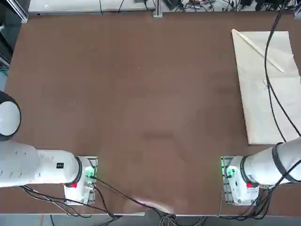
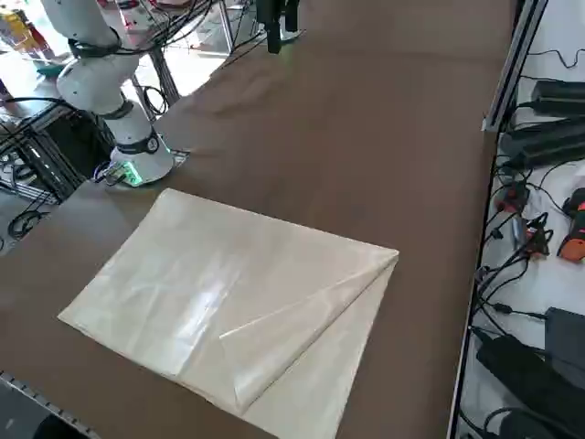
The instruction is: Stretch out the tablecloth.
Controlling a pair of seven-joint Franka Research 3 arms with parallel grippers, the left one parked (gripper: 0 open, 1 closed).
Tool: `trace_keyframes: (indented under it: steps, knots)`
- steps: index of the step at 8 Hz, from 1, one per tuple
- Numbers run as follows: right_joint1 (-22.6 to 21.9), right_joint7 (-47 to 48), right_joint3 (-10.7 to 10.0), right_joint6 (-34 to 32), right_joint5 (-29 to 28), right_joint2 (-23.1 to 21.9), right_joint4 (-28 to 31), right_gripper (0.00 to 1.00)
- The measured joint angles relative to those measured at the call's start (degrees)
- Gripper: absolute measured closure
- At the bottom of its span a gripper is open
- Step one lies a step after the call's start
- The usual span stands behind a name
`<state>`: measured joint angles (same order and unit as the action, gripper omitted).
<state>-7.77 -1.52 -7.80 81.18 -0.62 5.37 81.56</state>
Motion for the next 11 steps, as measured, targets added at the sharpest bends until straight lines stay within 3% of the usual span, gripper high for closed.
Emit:
trace_keyframes:
  steps: [7, 11]
  knots:
    - [0.46, 0.00, -0.14, -0.14, 0.01, -0.04, -0.01, 0.00]
    - [8.37, -1.11, -1.05, -0.89, -0.78, 0.45, 1.12, 0.00]
